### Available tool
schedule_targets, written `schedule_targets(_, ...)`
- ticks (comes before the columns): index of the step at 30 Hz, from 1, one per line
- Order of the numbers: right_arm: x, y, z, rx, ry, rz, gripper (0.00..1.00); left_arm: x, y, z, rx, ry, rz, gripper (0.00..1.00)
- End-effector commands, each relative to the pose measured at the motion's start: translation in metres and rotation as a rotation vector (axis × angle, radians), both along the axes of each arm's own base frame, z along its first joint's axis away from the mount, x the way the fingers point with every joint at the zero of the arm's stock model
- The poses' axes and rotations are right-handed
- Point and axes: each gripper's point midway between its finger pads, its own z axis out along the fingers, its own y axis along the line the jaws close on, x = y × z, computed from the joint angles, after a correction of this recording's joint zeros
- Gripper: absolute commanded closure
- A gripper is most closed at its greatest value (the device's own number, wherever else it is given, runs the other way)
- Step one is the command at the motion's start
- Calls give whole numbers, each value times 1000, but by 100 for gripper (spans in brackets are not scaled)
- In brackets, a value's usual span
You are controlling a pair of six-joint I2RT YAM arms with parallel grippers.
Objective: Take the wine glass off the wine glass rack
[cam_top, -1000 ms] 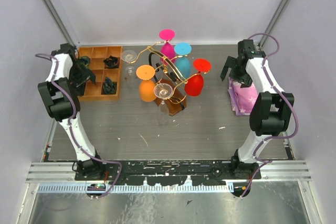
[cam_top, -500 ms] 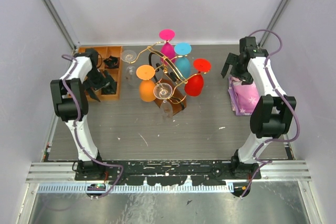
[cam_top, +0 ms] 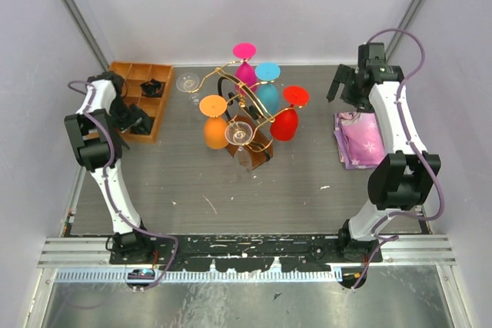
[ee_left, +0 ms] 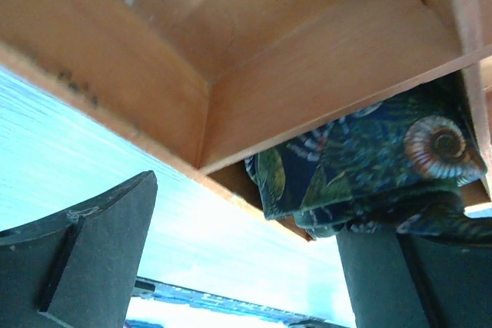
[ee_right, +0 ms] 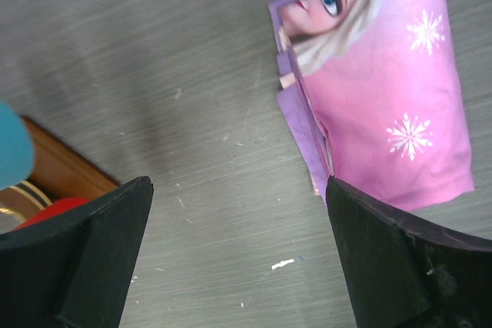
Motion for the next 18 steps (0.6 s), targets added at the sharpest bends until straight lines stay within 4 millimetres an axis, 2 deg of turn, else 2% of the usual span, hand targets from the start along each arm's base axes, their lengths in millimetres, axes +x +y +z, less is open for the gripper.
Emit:
schedule_targets(1,10,21,84,36,-254,94,0,19,33,11,61,-81,78,1)
schedule_targets(6,9,49,140,103,-428,193,0,25,8,38,13,-164,41,1)
schedule_targets(11,1,82,180,243,-541,319,2,25,-18,83,-50,-281,2,1)
schedule_targets(14,-5,105,196,297,-571,411,9,22,-35,111,-92,-338,-28,1)
schedule_targets(16,-4,120,200,277,-582,472,9,18,-47,132,-104,-385,-54,1)
schedule_targets(18,0,136,198,262,-573,528,5,14,-63,151,-111,-433,-92,0)
